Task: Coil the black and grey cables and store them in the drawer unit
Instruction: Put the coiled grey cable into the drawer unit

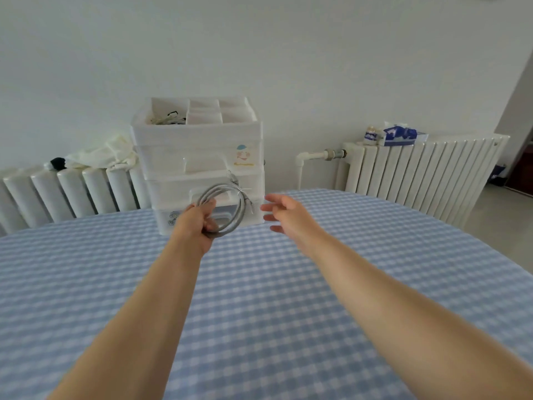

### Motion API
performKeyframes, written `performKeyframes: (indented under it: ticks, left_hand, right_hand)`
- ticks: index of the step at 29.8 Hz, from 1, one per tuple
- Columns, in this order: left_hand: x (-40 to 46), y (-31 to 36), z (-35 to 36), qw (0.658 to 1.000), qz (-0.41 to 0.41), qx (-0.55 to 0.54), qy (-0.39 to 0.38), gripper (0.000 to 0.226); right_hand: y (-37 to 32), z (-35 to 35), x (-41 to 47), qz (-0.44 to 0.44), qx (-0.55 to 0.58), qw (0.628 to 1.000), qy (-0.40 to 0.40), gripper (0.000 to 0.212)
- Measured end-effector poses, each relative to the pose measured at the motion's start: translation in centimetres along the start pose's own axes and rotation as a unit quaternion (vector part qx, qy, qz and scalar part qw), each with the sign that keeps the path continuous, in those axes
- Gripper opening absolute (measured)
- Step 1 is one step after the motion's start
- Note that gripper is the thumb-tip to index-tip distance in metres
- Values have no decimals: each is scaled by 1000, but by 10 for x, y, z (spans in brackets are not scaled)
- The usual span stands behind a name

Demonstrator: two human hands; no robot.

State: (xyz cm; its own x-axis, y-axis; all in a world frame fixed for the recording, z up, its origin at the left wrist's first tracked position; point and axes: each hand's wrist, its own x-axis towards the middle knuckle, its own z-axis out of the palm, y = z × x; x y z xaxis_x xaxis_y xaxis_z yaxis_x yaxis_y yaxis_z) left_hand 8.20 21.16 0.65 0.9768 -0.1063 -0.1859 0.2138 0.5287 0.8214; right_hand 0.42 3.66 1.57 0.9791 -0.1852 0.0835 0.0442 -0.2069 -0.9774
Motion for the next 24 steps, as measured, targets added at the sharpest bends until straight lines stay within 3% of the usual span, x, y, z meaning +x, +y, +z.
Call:
performKeyframes:
  ticks: [5, 8, 13, 16, 21, 24]
  left_hand:
    - [28, 11, -2, 999, -35, 8, 16, 29]
    - [37, 18, -3, 996, -67, -42, -45, 27]
    - [41, 14, -11, 991, -84, -50, -94, 24]
    - [36, 6, -13, 992, -73, -27, -95, 23]
    - [10, 7, -19, 994, -76, 8, -74, 25]
    - [-7, 9, -29, 993, -82, 31, -74, 24]
  right_hand:
    - [-13, 6, 37, -93, -158, 982, 39, 38]
    - [-18, 5, 51, -109, -183, 976, 41, 38]
    - [-28, 13, 59, -143, -236, 960, -47, 42]
    - [-40, 24, 70, -125, -271, 951, -80, 48]
    - [-49, 38, 88, -72, -347, 929, -103, 75]
    - [-51, 41, 90, -65, -334, 935, -103, 78]
